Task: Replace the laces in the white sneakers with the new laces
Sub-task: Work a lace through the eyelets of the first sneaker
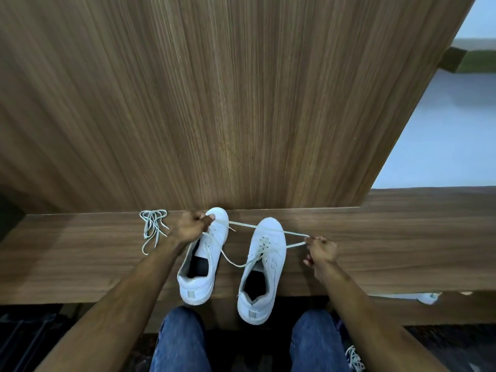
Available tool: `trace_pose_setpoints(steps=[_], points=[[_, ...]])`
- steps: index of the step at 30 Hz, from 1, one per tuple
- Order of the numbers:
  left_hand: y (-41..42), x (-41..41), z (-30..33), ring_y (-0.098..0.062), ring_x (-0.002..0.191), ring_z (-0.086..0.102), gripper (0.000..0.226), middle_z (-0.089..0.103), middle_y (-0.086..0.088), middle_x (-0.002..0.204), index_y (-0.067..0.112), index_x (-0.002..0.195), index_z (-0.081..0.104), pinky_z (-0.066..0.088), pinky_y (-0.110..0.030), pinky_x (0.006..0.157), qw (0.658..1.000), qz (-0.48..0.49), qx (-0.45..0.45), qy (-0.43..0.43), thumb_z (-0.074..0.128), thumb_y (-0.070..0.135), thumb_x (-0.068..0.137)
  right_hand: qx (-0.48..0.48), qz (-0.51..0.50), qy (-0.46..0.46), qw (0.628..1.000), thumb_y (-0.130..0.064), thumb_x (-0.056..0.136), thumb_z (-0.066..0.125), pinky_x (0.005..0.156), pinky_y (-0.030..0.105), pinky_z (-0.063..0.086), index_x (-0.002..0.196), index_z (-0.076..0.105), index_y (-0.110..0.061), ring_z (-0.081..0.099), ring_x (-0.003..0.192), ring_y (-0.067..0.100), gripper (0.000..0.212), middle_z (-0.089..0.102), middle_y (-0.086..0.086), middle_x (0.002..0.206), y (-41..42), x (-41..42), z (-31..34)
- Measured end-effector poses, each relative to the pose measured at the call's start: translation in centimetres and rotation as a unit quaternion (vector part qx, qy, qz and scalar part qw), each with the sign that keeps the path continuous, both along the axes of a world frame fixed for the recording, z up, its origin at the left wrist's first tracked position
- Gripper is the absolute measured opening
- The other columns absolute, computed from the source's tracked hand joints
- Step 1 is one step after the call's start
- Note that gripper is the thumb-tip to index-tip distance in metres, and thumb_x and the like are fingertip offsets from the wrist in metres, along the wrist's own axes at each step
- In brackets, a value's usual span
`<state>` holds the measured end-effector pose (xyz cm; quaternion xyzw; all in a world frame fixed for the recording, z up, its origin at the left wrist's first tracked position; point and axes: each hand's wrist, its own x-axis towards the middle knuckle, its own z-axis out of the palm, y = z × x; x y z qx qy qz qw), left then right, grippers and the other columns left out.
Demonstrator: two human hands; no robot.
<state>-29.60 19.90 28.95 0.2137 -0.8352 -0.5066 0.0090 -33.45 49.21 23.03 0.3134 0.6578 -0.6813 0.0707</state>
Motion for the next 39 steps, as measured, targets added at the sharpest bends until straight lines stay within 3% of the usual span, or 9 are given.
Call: trace_pose_setpoints(steps=[4, 7, 13, 17, 21, 24, 26, 29, 39], points=[[-1.3, -0.1, 0.6, -0.015, 0.064, 0.053, 0.033, 0.057, -0.003, 0.059, 0.012, 0.061, 0.054, 0.043, -0.029, 0.071, 0.993, 0.084, 0.066, 0.056, 0.070, 0.025, 0.087, -0.018, 0.021, -0.026, 0.999, -0.010, 0.086, 0.064, 0.049, 0.025, 0.041, 0.072, 0.052, -0.016, 0.039, 0.048, 0.016, 0.020, 0.050, 0.006, 0.064, 0.2, 0.5, -1.1], [-0.7, 0.0, 1.1, 0.002, 0.045, 0.053, 0.024, 0.057, 0.011, 0.045, 0.006, 0.066, 0.060, 0.044, -0.013, 0.056, 0.979, 0.139, 0.104, 0.104, 0.074, 0.017, 0.082, -0.024, 0.038, -0.026, 0.999, -0.008, 0.087, 0.063, 0.049, 0.025, 0.039, 0.074, 0.050, -0.015, 0.038, 0.046, 0.015, 0.020, 0.050, 0.006, 0.062, -0.1, 0.7, -1.2], [0.1, -0.8, 1.3, -0.002, 0.050, 0.057, 0.019, 0.066, -0.001, 0.073, 0.016, 0.075, 0.062, 0.046, -0.019, 0.053, 0.906, 0.284, 0.272, 0.159, 0.081, 0.021, 0.075, -0.037, 0.068, -0.001, 0.997, -0.007, 0.088, 0.063, 0.043, 0.022, 0.039, 0.076, 0.058, -0.011, 0.042, 0.036, 0.012, 0.013, 0.055, 0.008, 0.058, -0.5, 0.9, -1.1], [0.5, -2.0, 2.9, -0.012, 0.064, 0.065, 0.020, 0.068, -0.004, 0.081, 0.015, 0.077, 0.056, 0.053, -0.017, 0.054, 0.850, 0.319, 0.368, 0.200, 0.075, 0.008, 0.080, -0.101, 0.140, 0.083, 0.982, -0.002, 0.091, 0.057, 0.062, 0.031, 0.054, 0.100, 0.064, -0.015, 0.065, 0.066, 0.018, 0.017, 0.070, 0.005, 0.091, -1.5, 0.7, 0.5], [0.5, -2.8, 2.6, -0.009, 0.052, 0.060, 0.022, 0.065, -0.004, 0.068, 0.014, 0.068, 0.059, 0.054, -0.029, 0.064, 0.935, 0.223, 0.183, 0.205, 0.076, 0.004, 0.078, 0.105, 0.276, 0.157, 0.943, -0.007, 0.086, 0.066, 0.075, 0.030, 0.052, 0.127, 0.056, -0.020, 0.062, 0.084, 0.012, 0.044, 0.064, 0.002, 0.115, -2.3, 1.0, -1.2], [2.3, -2.0, 1.0, 0.004, 0.049, 0.055, 0.027, 0.064, 0.014, 0.059, 0.025, 0.066, 0.069, 0.046, -0.013, 0.056, 0.986, 0.054, -0.036, 0.156, 0.070, 0.003, 0.082, 0.261, 0.370, 0.169, 0.876, -0.026, 0.081, 0.073, 0.075, 0.025, 0.051, 0.116, 0.064, -0.019, 0.061, 0.082, 0.011, 0.037, 0.064, -0.001, 0.103, -3.1, 2.8, -3.1], [4.4, -0.7, -0.3, 0.009, 0.060, 0.061, 0.020, 0.066, 0.017, 0.066, 0.020, 0.077, 0.076, 0.039, -0.004, 0.057, 0.982, -0.078, -0.132, 0.114, 0.065, 0.006, 0.086, 0.311, 0.394, 0.164, 0.849, -0.039, 0.077, 0.071, 0.079, 0.030, 0.053, 0.111, 0.065, -0.025, 0.064, 0.089, 0.013, 0.037, 0.066, -0.007, 0.103, -3.7, 3.9, -3.8], [6.7, 1.0, -3.0, -0.013, 0.090, 0.067, 0.019, 0.074, 0.003, 0.095, 0.020, 0.103, 0.075, 0.049, -0.023, 0.077, 0.955, -0.212, -0.200, 0.058, 0.061, 0.019, 0.090, 0.335, 0.372, 0.161, 0.851, -0.041, 0.080, 0.065, 0.077, 0.031, 0.054, 0.106, 0.066, -0.027, 0.066, 0.088, 0.014, 0.030, 0.070, -0.008, 0.101, -4.4, 4.4, -4.5], [10.1, 2.8, -5.8, -0.021, 0.090, 0.065, 0.026, 0.073, 0.001, 0.093, 0.028, 0.095, 0.073, 0.053, -0.038, 0.079, 0.939, -0.230, -0.257, -0.007, 0.053, 0.038, 0.082, 0.203, 0.310, 0.168, 0.914, -0.016, 0.083, 0.070, 0.059, 0.030, 0.049, 0.064, 0.073, -0.021, 0.060, 0.057, 0.001, 0.020, 0.069, -0.006, 0.061, -3.2, 3.8, -6.0]])
